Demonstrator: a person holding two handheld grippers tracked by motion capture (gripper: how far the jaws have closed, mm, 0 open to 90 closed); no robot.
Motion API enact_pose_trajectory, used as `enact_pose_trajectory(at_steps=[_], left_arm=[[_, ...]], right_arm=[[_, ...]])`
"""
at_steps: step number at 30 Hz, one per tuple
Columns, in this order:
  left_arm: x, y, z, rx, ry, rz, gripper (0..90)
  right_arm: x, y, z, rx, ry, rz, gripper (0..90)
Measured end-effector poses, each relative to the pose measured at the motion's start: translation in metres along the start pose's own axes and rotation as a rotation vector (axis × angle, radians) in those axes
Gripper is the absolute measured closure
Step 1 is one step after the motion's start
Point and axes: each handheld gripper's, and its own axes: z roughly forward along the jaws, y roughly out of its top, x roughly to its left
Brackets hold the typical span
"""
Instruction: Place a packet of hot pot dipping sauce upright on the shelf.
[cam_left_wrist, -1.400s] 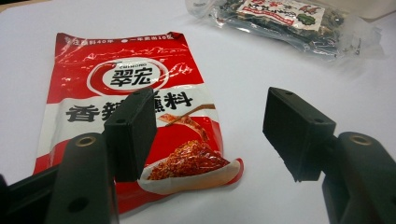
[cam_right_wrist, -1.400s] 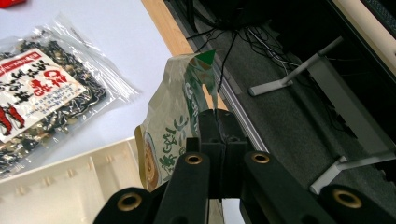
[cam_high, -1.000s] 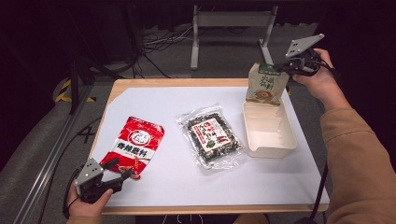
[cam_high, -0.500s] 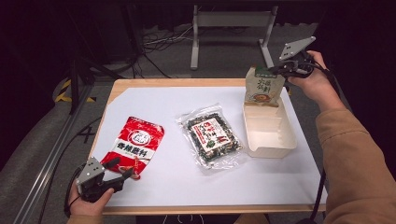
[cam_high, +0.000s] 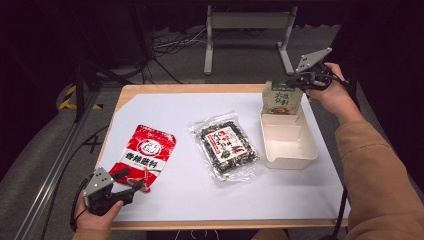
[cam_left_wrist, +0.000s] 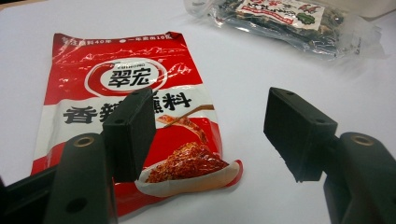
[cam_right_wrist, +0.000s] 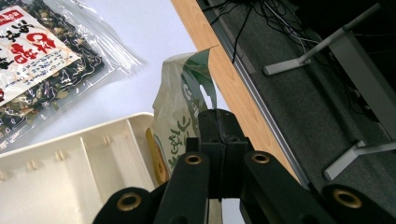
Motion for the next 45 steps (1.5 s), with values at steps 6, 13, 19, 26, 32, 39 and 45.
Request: enact_pose_trajectory(at_steps=[6, 13, 19, 26, 32, 39, 45], left_arm=[[0.0, 0.0, 0.0, -0.001, -0.003, -0.002, 34.6], [0.0, 0.0, 0.0, -0.001, 0.001, -0.003, 34.7], [0.0, 0.0, 0.001, 0.0, 0.001, -0.002, 34.8], [-0.001, 0.001, 0.002, 0.004, -0.004, -0.001, 34.8], [0.0, 0.001, 0.002, 0.004, -0.005, -0.003, 34.8], [0.0, 0.002, 0.004, 0.002, -0.013, 0.001, 34.4], [-0.001, 0.006, 0.01, 0.002, -0.027, 0.009, 33.8]], right_arm=[[0.001, -0.005, 0.002, 0.006, 0.002, 0.015, 89.5], [0.002, -0.01, 0.008, 0.04, 0.001, 0.038, 89.1], [0.002, -0.013, 0.008, 0.034, -0.001, 0.066, 86.7], [0.002, -0.013, 0.007, 0.021, -0.018, 0.089, 74.7], [0.001, -0.014, 0.005, -0.002, -0.046, 0.131, 59.9], [0.003, -0.013, -0.003, -0.073, -0.074, 0.215, 45.3], [0.011, -0.014, -0.018, -0.148, -0.109, 0.258, 39.8]])
